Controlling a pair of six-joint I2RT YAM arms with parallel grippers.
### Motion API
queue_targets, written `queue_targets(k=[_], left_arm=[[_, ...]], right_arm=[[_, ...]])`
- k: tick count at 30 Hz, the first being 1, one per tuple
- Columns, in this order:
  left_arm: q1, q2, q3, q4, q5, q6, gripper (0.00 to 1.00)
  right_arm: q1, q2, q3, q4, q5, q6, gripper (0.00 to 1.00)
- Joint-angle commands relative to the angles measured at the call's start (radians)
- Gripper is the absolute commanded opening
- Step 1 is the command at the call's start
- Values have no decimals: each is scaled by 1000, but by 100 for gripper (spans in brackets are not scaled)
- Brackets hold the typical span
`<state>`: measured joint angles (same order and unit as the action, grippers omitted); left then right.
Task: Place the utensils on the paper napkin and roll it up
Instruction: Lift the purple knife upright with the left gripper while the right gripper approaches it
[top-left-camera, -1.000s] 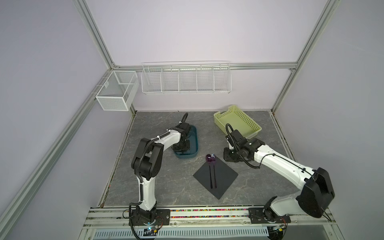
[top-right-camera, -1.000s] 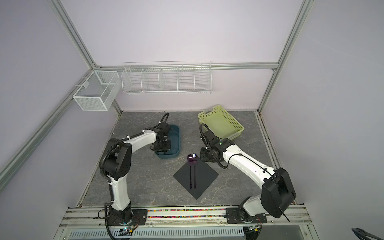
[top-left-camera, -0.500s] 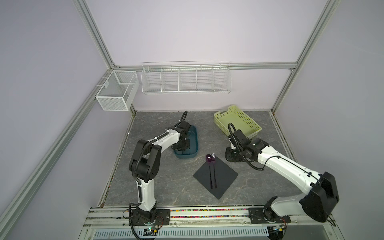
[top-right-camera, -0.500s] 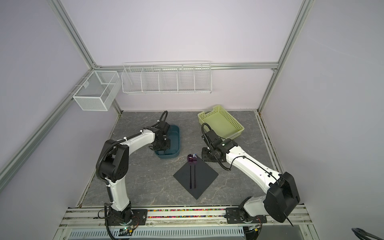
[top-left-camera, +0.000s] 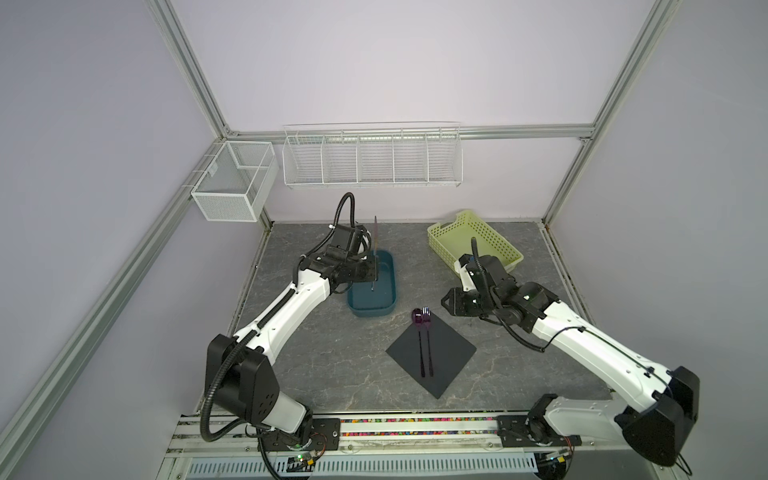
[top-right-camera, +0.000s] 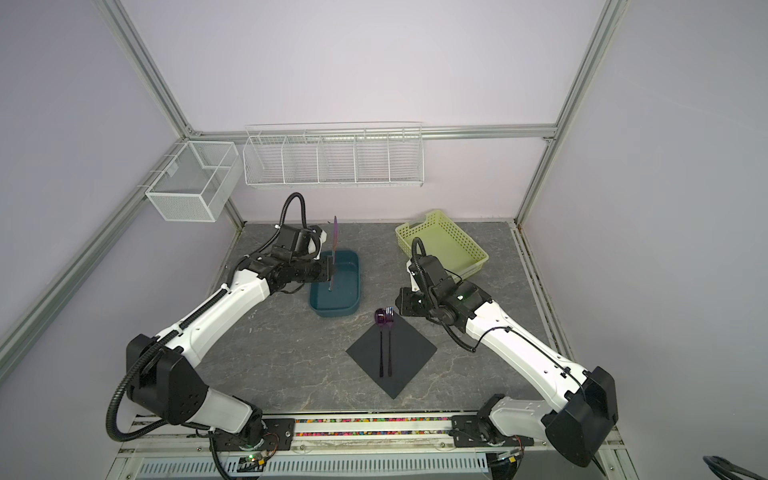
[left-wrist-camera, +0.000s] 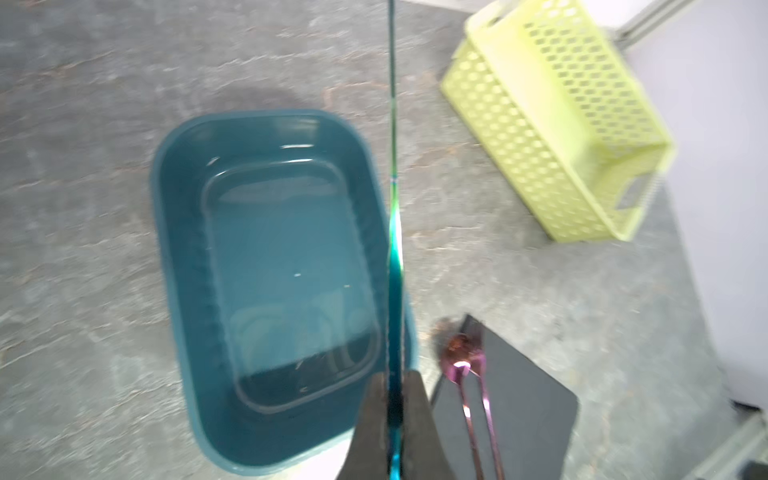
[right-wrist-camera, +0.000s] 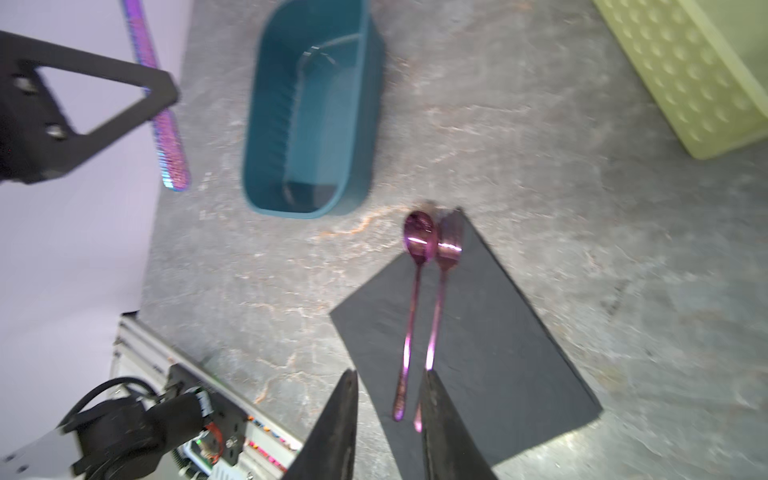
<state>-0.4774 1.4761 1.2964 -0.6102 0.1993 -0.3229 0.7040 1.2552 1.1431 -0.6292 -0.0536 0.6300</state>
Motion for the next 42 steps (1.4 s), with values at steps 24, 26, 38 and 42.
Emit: queue_targets(k=[24,26,38,42], left_arm=[[-146,-270,-128,122,167,28,0],[-146,-276,-131,125,166,26,0],[-152,-295,-152,144,157,13,0],[-152,-300,-158,141,138,16,0]], right_arm=[[82,193,239,343,-191,181,50],[83,208,242,361,-187,197,49],[84,272,271,414,-183,236,27],[83,273,267,421,-190,244,21]])
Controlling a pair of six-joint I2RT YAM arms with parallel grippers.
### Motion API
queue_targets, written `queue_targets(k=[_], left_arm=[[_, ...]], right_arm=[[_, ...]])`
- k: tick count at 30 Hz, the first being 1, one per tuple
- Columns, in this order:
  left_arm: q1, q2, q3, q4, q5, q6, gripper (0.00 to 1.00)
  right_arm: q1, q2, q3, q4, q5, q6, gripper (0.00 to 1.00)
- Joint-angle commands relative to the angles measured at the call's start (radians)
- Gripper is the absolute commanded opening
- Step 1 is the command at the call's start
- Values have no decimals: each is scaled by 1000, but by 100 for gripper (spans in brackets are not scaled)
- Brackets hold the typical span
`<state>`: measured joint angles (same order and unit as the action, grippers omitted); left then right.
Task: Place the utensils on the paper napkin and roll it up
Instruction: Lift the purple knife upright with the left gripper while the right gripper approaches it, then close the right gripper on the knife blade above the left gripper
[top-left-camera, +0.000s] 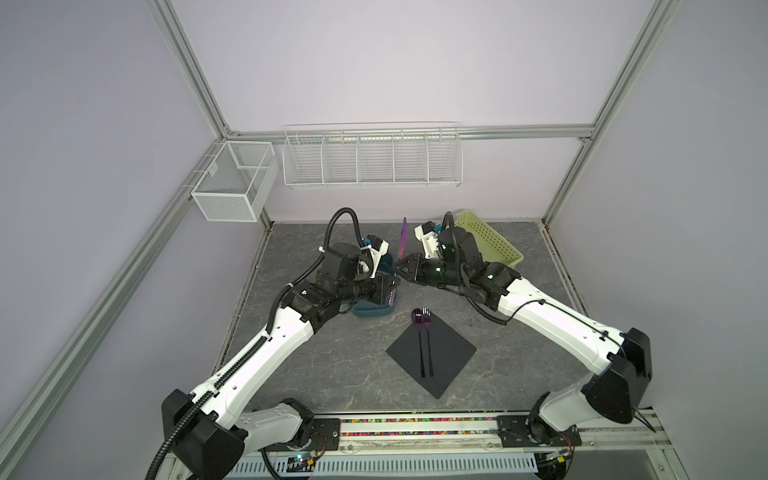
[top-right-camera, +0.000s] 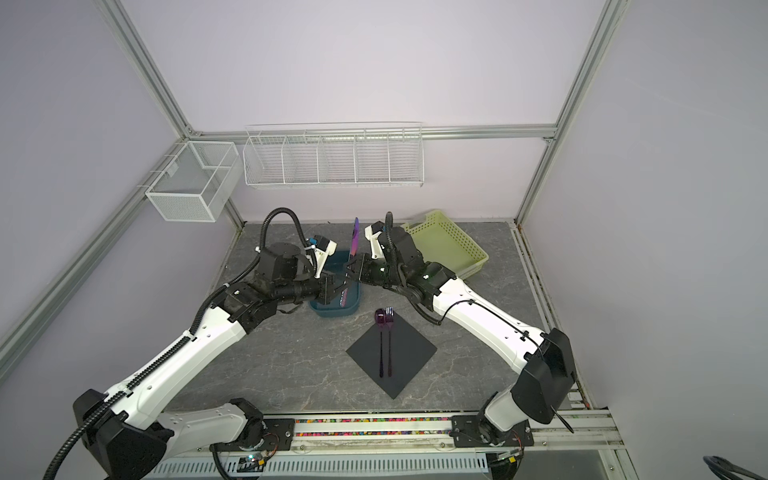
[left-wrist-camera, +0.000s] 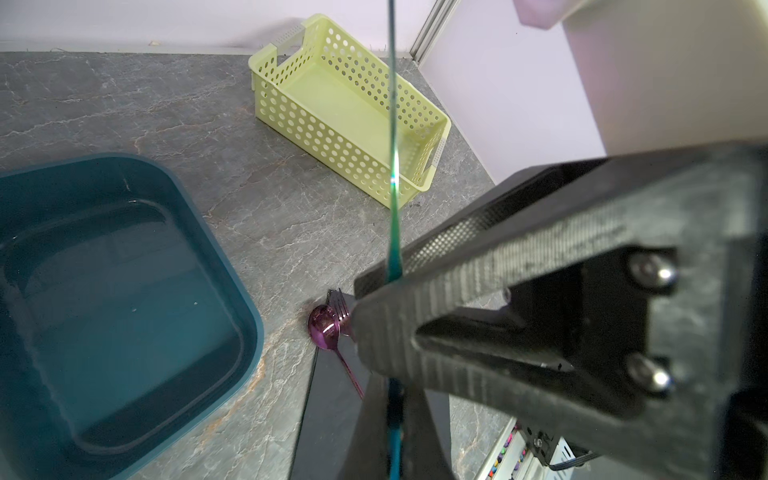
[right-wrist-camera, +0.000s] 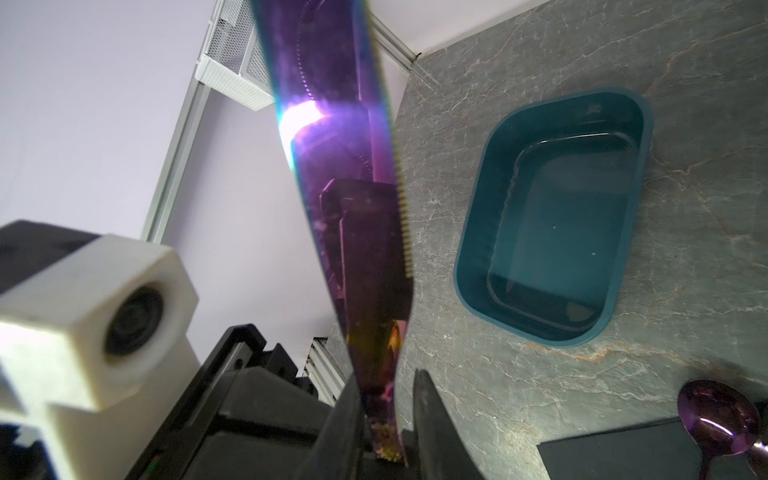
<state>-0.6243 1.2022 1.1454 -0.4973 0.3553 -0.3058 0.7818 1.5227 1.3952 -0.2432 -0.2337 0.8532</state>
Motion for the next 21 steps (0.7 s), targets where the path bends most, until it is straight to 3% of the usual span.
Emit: queue_targets(k=[1,10,16,21], left_arm=[[-5,-26,-7,26,-17,0,0],[-5,-35,1,23,-9,5,0],[-5,-68,8,24,0,5,9],[-5,-101,-2,68,76,3,18]], right_arm=[[5,6,13,34,-9,22,20],[4,-5,7,38,-5,3,10],[-4,-50,-13,22,4,-91,7],[-14,-127,-66,38,-28,-216,7]])
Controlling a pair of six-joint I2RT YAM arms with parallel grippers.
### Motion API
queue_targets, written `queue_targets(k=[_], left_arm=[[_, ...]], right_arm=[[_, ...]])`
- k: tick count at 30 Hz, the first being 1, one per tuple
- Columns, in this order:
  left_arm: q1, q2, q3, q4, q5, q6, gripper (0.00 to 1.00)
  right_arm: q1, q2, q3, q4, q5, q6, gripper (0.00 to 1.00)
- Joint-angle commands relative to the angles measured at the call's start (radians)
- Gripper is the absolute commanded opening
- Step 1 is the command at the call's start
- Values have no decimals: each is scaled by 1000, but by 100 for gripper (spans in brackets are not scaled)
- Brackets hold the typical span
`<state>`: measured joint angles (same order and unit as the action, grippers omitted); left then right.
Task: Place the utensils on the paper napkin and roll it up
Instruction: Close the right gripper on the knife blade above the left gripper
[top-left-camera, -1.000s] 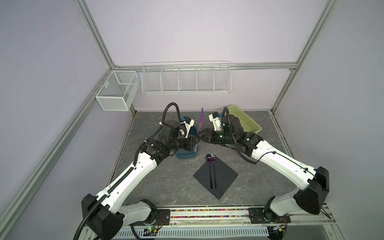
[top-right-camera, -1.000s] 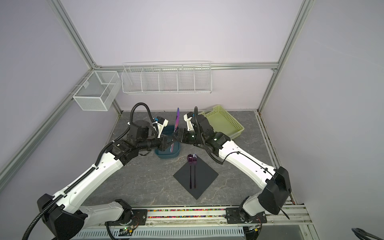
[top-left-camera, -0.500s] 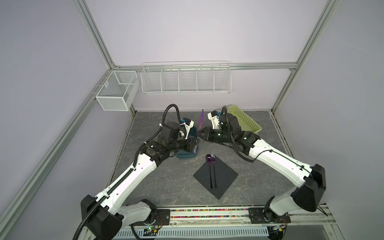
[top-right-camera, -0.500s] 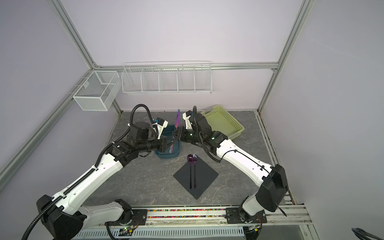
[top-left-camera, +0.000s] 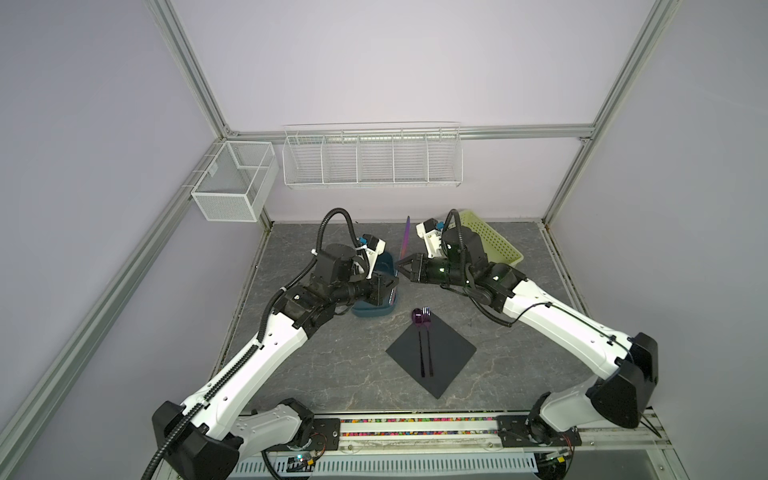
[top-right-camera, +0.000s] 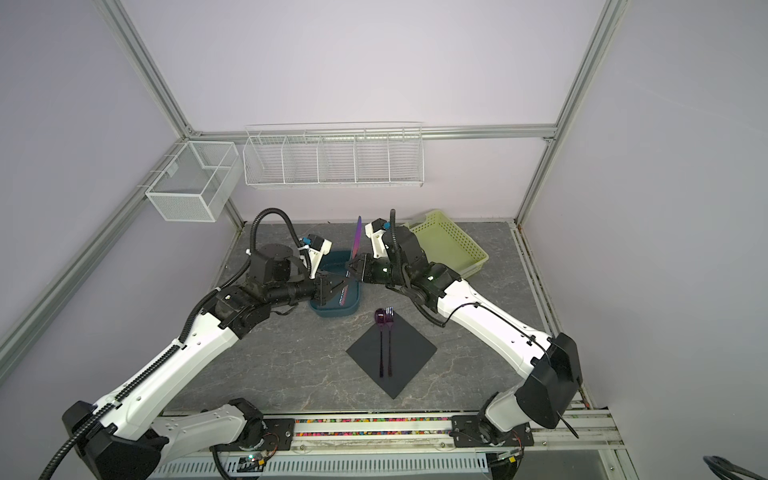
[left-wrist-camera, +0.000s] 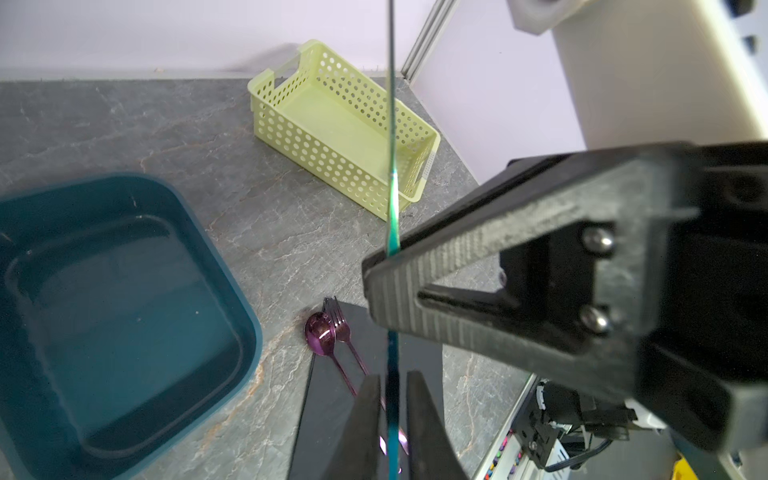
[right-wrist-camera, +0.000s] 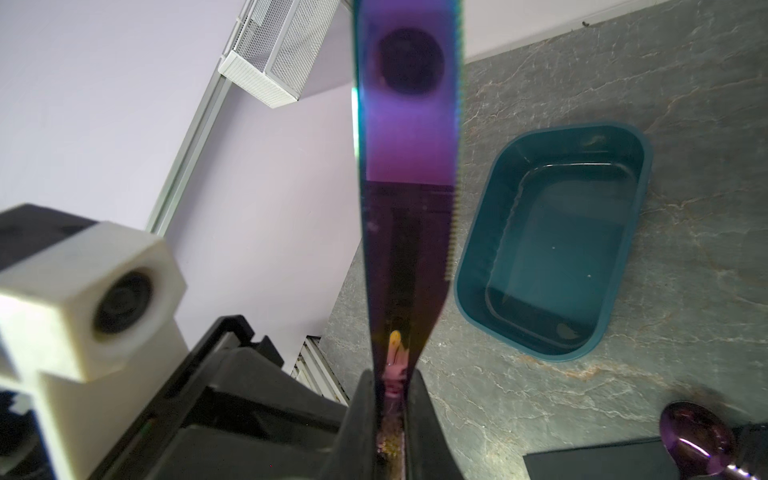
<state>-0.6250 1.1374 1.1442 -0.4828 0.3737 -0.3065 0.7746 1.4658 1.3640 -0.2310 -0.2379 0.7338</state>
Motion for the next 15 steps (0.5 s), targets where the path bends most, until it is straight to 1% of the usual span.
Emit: queue_targets(k=[1,5,7,10,13,15], left_arm=[[-4,-46,-5,62,77,4,19],[-4,-93,-25,115,193,33,32],[-4,-116,-43,160,253,38,35],[-4,-137,-50,187,325,53,39],[-4,-143,-48,195,393,65,40],[-4,-148,-51,212,431,70,40]], right_arm=[[-8,-93,-54,39,-34,-120,7],[-11,-171,-90,49,-97,-236,7],[-11,-205,-105,51,-139,-290,7],[-11,-260,-147,87,-206,-343,7],[-11,-325,-192,124,-220,-379,7],[-10,-368,-218,157,-252,-412,7]])
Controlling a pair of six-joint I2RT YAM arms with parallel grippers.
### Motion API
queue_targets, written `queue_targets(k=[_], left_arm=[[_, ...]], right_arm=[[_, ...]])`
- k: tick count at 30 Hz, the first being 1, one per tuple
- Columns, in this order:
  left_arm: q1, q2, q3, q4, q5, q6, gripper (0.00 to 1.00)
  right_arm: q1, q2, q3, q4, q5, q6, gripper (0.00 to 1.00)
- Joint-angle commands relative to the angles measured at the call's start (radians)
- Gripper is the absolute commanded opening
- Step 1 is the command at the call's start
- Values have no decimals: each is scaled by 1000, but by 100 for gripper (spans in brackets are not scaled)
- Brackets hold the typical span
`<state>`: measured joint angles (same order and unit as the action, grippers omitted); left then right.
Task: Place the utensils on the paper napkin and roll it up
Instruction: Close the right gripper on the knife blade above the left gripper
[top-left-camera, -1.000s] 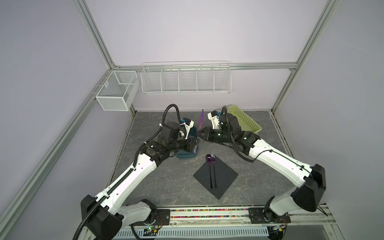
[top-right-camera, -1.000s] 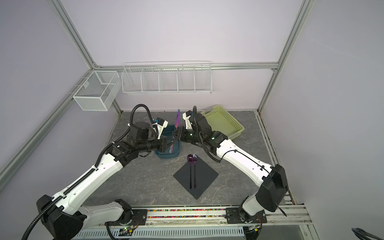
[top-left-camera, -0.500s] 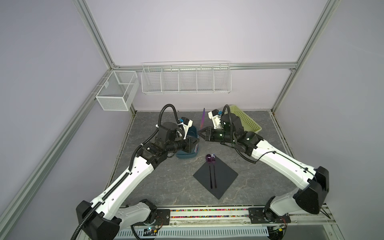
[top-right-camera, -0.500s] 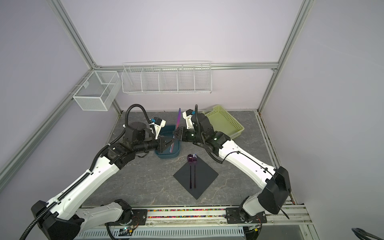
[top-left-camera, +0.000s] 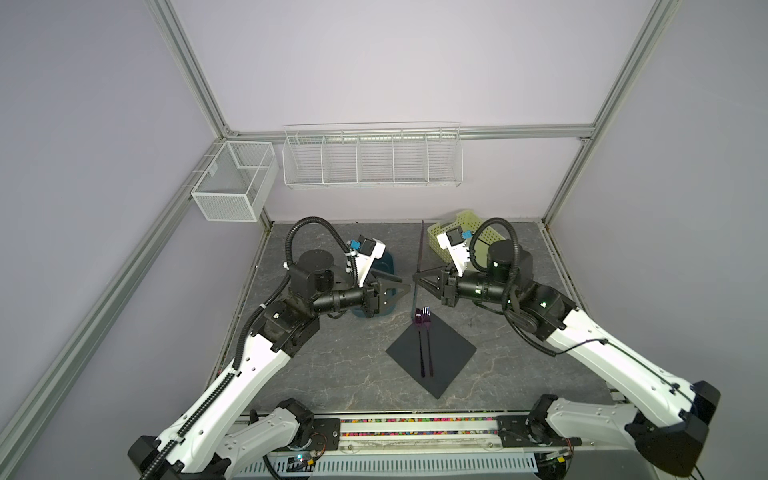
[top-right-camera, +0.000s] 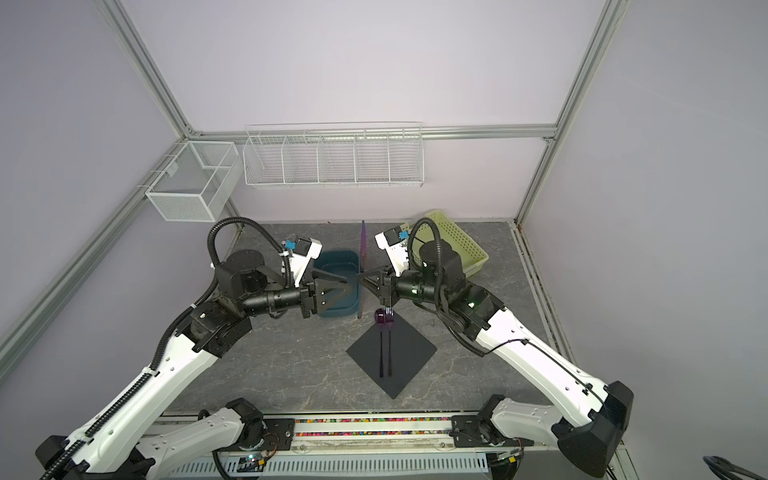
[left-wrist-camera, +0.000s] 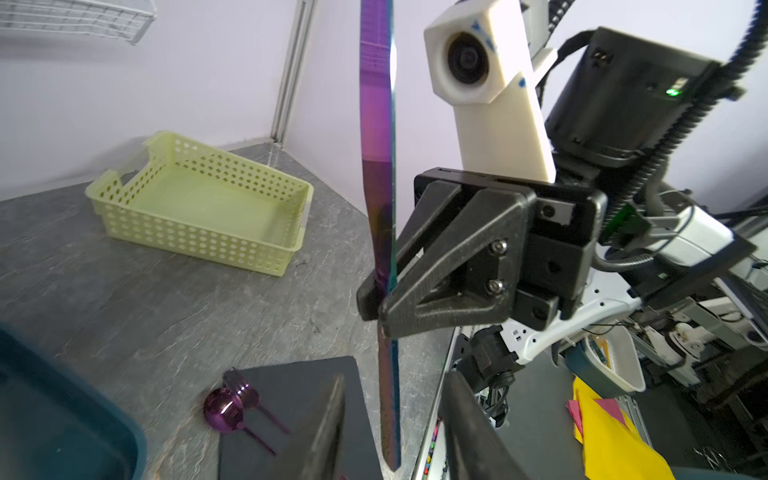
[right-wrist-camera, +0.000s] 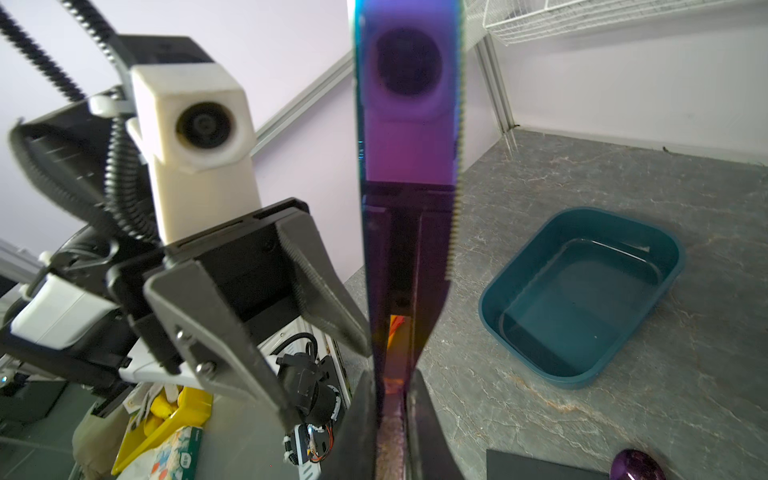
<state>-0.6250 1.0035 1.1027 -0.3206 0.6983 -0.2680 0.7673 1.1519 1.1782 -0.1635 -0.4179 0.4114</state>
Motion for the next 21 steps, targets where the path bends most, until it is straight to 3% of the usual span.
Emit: queue_targets(k=[1,5,11,21], left_arm=[[-4,-16,-14,63,119,31,40],[-42,-29,-33,132,171,49,39],[-145,-9,-8,125,117,132,39],[-153,2,-7,187,125,132,32]], right_arm=[[-2,-68,-35,92,-90,-103,7],[-2,-91,-14,72,-177,-134,7],[-1,-103,0,90,-251,-126,7],[-1,-118,-3,105,-301,-113,7]])
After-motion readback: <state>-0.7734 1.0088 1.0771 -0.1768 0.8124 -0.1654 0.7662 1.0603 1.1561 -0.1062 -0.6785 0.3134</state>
